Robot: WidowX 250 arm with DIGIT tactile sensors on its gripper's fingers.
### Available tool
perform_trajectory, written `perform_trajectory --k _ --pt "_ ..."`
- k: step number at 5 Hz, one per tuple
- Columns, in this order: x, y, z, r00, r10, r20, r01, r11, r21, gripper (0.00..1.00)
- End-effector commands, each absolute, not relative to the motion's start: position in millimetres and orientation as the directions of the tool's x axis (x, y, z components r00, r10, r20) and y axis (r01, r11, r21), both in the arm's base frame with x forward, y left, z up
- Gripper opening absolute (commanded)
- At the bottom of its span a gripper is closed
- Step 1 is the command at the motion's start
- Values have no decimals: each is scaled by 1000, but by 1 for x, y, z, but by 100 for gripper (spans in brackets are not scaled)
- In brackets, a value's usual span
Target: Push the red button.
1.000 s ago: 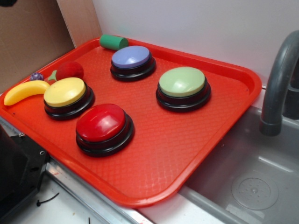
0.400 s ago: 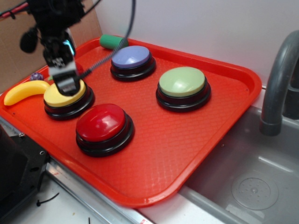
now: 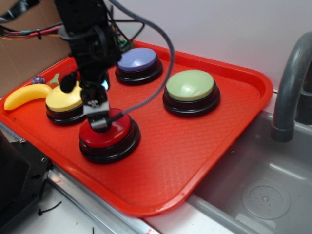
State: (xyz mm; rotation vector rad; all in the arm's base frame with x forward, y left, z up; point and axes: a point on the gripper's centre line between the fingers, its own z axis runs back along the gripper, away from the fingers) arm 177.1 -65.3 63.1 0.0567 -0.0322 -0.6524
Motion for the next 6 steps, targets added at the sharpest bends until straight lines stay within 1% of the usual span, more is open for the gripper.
perform_trajectory --k 1,2,3,4,6 --pt "174 -81 46 767 -641 20 641 767 14 100" --pt "171 -85 48 762 -647 -2 647 762 8 100" --pt "175 -85 64 764 -645 -10 645 763 39 100" --pt "182 -84 88 727 -687 4 686 726 57 100" --pt "178 -78 120 781 -624 -16 625 780 30 100"
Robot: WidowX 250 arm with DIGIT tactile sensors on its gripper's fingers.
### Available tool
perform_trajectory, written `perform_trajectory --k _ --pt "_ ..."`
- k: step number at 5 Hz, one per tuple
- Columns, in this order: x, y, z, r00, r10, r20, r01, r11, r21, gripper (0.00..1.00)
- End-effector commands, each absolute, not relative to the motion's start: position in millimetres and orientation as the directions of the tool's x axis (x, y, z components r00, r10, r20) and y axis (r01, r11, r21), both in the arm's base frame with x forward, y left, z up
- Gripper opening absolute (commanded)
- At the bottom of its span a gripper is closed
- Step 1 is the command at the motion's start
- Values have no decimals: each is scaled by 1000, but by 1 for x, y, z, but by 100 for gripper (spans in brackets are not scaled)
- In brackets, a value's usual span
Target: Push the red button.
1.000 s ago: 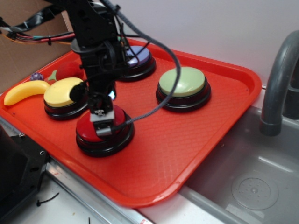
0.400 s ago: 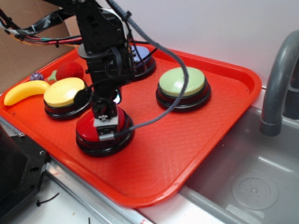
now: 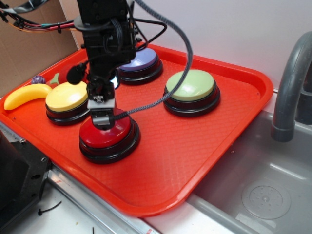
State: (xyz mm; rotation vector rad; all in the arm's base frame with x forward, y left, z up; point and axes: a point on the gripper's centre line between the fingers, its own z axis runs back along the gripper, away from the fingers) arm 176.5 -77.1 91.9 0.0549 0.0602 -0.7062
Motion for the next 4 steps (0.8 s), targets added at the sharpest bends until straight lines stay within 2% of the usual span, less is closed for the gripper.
perform_trajectory --k 1,2,4 --pt "175 -76 136 781 -624 12 624 781 9 100" --pt "174 -76 144 788 -615 -22 615 787 48 100" --pt "169 -75 162 801 -598 -36 599 801 15 100"
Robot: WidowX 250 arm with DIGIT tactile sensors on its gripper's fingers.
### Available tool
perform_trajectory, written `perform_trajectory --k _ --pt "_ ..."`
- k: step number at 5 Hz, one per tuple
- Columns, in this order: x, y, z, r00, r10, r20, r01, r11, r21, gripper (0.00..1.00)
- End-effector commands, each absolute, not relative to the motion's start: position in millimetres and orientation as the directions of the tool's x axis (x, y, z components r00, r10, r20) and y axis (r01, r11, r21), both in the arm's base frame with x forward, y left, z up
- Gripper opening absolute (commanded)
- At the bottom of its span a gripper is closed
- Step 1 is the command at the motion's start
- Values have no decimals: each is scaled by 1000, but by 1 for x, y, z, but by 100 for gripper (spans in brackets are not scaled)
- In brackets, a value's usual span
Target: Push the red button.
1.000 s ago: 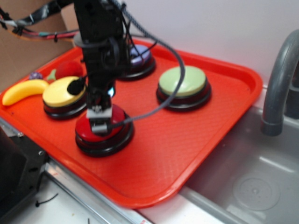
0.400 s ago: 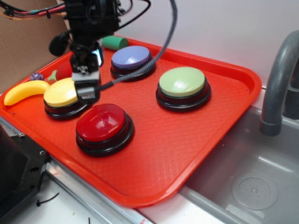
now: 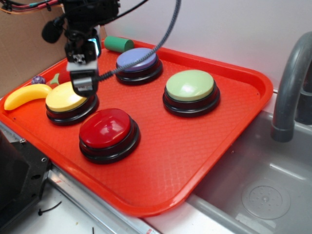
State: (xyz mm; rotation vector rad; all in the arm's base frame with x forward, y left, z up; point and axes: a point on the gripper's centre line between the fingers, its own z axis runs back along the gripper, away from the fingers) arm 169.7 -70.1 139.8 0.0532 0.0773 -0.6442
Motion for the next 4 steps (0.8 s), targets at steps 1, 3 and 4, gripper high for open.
perform_trajectory --k 1,3,4 --pt "166 -72 171 815 -579 -36 580 815 13 100" --pt "162 -68 183 838 -543 -51 545 839 12 100" --pt "158 -64 191 853 -521 -44 522 853 17 100"
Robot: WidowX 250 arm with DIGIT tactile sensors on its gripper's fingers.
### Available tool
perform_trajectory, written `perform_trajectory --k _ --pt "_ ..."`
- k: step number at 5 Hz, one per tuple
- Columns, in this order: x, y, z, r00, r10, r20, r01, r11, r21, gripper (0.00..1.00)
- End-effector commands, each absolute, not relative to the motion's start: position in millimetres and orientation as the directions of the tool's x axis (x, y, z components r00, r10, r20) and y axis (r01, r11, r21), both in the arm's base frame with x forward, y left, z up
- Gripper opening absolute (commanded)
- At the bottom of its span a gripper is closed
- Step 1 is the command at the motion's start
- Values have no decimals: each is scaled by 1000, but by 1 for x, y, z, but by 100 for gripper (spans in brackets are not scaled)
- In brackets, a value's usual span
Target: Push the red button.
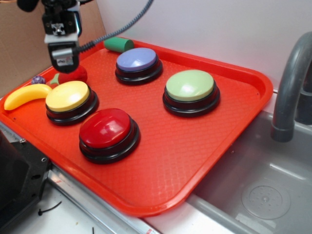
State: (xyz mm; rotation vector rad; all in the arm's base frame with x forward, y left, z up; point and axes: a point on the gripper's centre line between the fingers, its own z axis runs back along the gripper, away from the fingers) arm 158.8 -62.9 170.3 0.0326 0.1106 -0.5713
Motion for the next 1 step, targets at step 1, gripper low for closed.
perform_trajectory --k 1 --pt "154 -57 205 887 -460 -26 461 887 30 100"
